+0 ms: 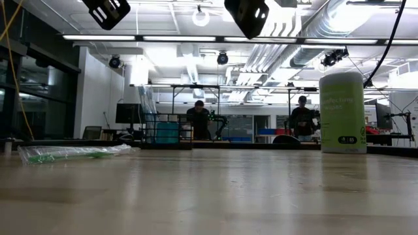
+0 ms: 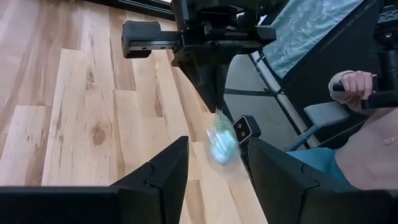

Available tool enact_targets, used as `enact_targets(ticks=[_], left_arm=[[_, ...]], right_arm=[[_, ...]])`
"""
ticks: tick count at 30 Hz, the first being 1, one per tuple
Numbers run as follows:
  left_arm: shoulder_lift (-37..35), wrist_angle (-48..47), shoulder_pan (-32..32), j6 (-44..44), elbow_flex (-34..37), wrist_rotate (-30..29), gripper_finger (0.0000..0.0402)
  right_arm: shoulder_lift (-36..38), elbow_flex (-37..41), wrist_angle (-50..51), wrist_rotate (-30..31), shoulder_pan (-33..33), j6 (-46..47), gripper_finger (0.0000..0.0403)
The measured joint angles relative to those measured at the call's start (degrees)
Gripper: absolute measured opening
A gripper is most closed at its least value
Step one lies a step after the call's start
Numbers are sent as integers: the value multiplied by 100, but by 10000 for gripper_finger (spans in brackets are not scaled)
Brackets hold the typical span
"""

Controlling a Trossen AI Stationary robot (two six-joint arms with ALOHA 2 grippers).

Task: Pick & Place toothbrushing station
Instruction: Put the top right green toothbrush into the organizer

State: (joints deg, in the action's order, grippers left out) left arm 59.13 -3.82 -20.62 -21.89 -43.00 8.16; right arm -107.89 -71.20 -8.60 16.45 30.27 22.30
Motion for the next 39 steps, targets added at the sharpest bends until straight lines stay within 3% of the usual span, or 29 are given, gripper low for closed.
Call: enact_targets(ticks=[12,30,39], left_arm=[[0,-6,0,0,0,-2,155],[0,-6,0,-107,2,-55,10],[0,-6,-1,-46,2,-52,1]], right_arm=[[0,0,13,-16,-31,-10,3],[2,0,15,-14,-29,-12,3],[0,0,17,-14,-29,-11,3]])
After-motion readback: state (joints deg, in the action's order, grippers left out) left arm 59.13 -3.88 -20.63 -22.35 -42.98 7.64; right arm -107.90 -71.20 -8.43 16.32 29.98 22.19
